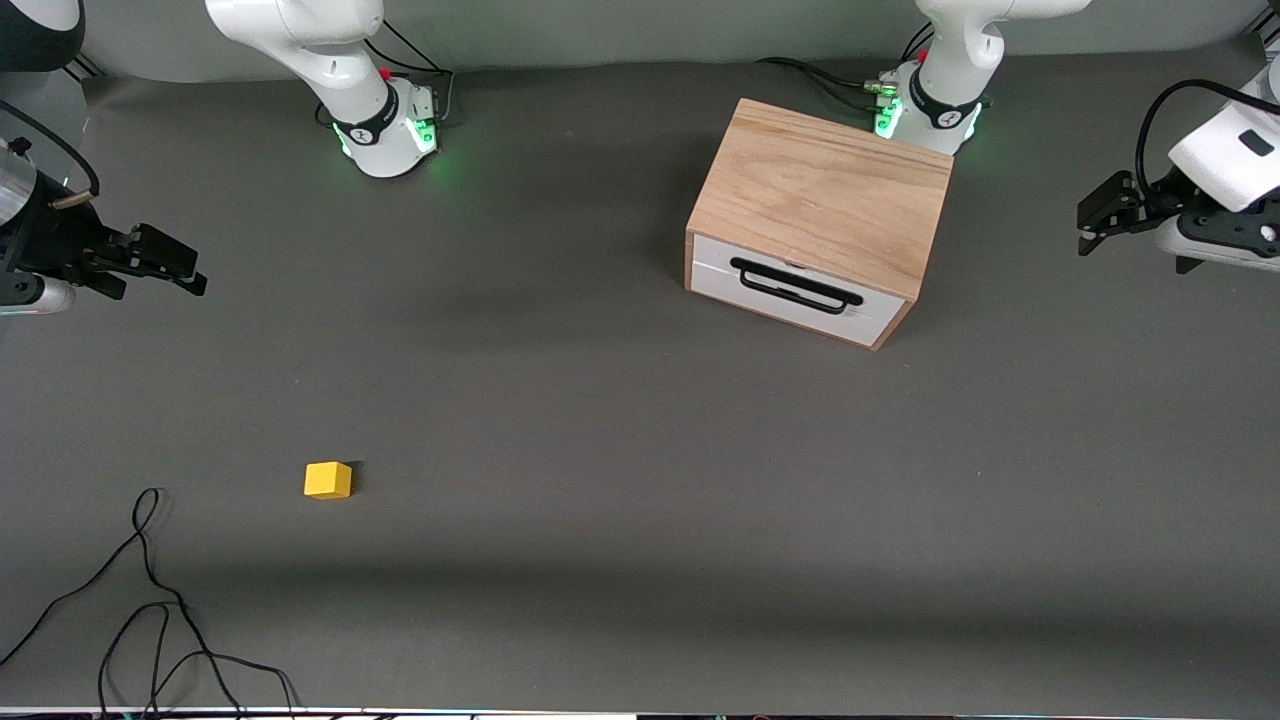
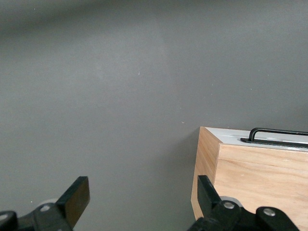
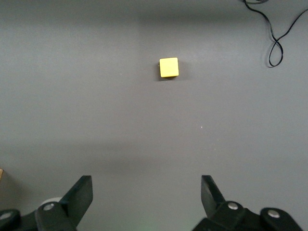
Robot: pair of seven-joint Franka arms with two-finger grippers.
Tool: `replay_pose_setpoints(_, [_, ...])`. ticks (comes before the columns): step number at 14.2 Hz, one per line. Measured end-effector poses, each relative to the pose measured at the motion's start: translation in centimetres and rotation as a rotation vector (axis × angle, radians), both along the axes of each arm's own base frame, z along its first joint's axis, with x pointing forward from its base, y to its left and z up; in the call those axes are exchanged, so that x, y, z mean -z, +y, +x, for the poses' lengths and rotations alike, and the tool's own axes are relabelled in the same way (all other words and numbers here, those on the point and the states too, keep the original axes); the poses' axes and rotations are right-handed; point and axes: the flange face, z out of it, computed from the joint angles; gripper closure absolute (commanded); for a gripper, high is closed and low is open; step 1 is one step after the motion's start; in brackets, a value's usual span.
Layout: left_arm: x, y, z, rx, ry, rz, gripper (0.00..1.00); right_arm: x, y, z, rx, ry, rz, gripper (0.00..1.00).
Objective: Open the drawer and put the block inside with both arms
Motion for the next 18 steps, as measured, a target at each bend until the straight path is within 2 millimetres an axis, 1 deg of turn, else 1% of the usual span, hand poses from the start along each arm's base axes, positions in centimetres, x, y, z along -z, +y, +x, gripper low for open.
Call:
replay_pose_setpoints(10, [0.0, 0.0, 0.0, 0.000, 0.001, 0.000, 0.00, 0.1, -0.1, 0.0, 0.002, 0.001, 0.000, 0.00])
replay_pose_setpoints(15, [0.0, 0.0, 0.0, 0.000, 0.001, 0.000, 0.00, 0.9, 0.0, 0.5, 0.002, 0.016, 0.000, 0.00])
replay_pose_setpoints(18, [0.0, 0.0, 0.0, 0.000, 0.001, 0.000, 0.00, 1.0, 0.1, 0.6, -0.001, 0.017, 0.000, 0.00])
